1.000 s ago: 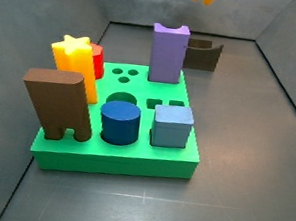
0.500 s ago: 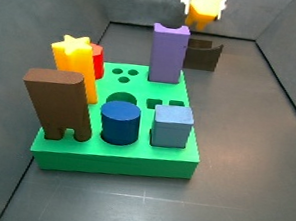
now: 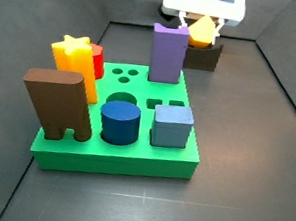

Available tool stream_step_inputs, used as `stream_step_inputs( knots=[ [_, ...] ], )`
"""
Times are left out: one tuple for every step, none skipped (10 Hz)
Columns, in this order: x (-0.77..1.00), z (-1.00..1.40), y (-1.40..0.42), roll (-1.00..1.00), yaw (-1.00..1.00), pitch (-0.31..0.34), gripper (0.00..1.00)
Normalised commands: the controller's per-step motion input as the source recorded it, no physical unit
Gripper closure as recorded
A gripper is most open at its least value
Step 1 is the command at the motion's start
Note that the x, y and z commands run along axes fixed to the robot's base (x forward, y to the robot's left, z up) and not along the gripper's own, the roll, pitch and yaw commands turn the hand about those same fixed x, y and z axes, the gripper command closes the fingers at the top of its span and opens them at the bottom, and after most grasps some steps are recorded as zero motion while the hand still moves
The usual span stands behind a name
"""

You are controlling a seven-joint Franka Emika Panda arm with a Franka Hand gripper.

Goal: Pick up the 3 prong object. Move up. Place the 3 prong object on the fixture. Regrasp the 3 prong object. Move to above the board. Insert the 3 prong object.
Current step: Place the 3 prong object on the fixture.

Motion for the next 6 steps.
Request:
stream_step_inputs(
  knots=[
    [0.08, -0.42, 0.14, -0.08, -0.16, -0.02, 1.0],
    [0.08, -0.42, 0.14, -0.08, -0.16, -0.02, 1.0],
    [0.08, -0.42, 0.16, -0.08, -0.15, -0.024, 1.0],
    [0.08, -0.42, 0.16, -0.08, -0.15, -0.025, 1.0],
    [0.09, -0.39, 0.17, -0.08, -0.13, -0.031, 1.0],
    [0.0, -0.17, -0.5, 0.0, 0.0, 0.0, 1.0]
  ],
)
